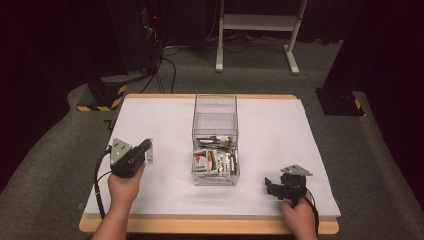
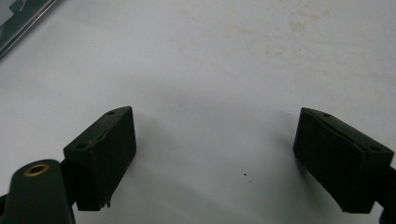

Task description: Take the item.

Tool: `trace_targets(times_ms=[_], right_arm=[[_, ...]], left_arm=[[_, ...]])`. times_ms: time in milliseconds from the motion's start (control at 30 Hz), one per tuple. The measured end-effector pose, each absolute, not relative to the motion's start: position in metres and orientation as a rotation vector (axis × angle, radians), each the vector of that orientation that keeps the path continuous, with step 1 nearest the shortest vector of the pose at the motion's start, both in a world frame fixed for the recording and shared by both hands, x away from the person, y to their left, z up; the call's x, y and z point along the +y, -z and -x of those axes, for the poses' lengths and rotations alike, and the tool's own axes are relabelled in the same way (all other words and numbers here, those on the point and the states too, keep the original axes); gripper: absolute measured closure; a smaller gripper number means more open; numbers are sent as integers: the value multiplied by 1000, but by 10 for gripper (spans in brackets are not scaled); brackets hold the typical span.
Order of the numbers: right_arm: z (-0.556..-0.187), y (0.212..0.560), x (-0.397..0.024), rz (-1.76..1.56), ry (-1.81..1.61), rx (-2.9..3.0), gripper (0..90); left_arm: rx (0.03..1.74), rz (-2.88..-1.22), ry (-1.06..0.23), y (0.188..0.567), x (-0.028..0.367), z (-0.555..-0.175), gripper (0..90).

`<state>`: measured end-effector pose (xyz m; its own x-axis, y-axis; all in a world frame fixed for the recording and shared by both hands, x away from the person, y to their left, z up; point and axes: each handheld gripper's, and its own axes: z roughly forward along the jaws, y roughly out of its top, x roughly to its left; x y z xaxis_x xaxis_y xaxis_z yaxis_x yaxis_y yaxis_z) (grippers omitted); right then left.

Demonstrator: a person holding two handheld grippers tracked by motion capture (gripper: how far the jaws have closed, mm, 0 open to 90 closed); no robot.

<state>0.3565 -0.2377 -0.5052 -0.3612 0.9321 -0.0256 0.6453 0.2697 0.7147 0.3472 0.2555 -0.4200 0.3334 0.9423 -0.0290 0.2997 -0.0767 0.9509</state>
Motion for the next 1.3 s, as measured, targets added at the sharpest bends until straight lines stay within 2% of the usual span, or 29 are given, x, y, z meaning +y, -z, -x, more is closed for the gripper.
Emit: trace_targets(times_ms=[700,1300], right_arm=[[-357,505,-238,-1422,-863,2101,132],[-356,505,-237,-1426,-863,2100,132]], left_arm=[[1222,-1623,-804,438,275,-372,896],[1243,-1669,-797,457,264,-385,896]])
